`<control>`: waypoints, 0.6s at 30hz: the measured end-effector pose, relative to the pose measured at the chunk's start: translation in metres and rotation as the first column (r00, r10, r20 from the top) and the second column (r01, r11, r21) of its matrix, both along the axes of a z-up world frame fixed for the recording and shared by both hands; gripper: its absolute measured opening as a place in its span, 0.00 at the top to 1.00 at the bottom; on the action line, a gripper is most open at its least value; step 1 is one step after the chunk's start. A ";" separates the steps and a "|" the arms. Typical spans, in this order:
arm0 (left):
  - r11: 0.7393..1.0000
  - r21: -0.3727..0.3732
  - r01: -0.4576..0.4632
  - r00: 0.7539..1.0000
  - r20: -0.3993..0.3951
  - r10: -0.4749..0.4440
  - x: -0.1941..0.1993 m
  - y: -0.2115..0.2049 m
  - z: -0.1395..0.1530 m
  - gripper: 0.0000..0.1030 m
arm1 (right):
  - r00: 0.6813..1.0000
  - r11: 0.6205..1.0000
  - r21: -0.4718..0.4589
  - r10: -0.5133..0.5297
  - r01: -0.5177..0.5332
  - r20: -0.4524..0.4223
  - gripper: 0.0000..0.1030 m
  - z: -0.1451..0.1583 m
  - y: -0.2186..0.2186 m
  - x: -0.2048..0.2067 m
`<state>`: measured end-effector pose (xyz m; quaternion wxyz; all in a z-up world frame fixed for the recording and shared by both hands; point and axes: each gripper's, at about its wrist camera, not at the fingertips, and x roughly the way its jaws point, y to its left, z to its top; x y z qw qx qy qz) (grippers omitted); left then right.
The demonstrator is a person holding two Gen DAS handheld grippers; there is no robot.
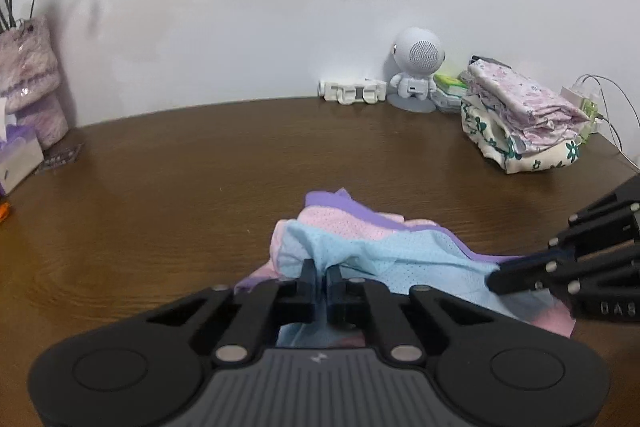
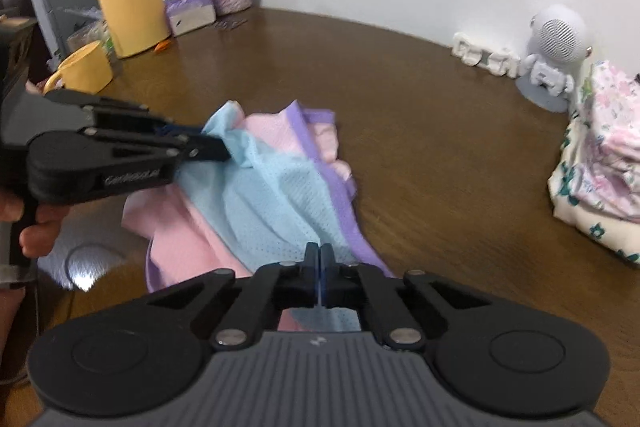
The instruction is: Fold clothes
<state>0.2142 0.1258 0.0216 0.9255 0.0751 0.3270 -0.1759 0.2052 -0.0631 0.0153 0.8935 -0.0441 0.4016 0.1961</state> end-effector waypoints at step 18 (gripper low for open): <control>1.000 0.007 0.019 0.818 0.575 -0.019 -0.097 -0.033 0.222 0.99 | 0.801 0.991 0.109 -0.122 0.072 0.586 1.00 0.241 -0.041 -0.070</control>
